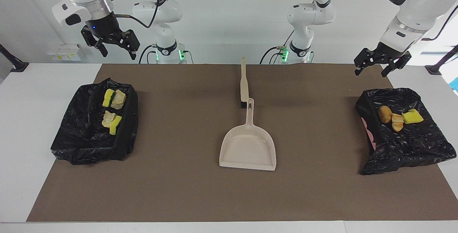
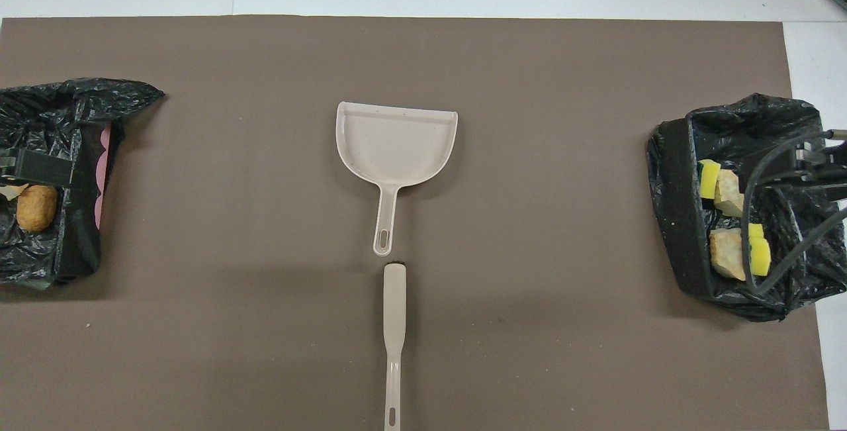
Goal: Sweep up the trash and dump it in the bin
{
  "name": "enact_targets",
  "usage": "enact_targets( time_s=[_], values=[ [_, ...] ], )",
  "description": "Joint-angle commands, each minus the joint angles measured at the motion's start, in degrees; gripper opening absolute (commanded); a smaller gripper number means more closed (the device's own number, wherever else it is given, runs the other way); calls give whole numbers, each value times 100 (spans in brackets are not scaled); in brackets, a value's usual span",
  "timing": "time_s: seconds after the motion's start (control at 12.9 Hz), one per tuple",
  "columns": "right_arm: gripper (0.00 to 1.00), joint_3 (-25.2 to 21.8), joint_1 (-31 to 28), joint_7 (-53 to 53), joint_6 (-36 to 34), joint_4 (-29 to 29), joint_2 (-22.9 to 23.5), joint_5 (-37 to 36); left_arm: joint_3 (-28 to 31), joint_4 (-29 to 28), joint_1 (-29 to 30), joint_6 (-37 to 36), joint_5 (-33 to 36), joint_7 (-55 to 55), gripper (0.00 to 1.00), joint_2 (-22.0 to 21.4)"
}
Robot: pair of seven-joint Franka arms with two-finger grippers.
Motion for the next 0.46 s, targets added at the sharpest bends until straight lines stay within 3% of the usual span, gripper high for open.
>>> enact_targets(
  time_s=[0.0,0.39],
  values=[
    [100,-29,-28,-172,20,-170,-146,64,23,-160,-92,-149,134,-60,100,-170],
    [100,-29,-28,-172,11,-170,-146,64,23,-160,-92,-211,134,-42,100,-179]
  ],
)
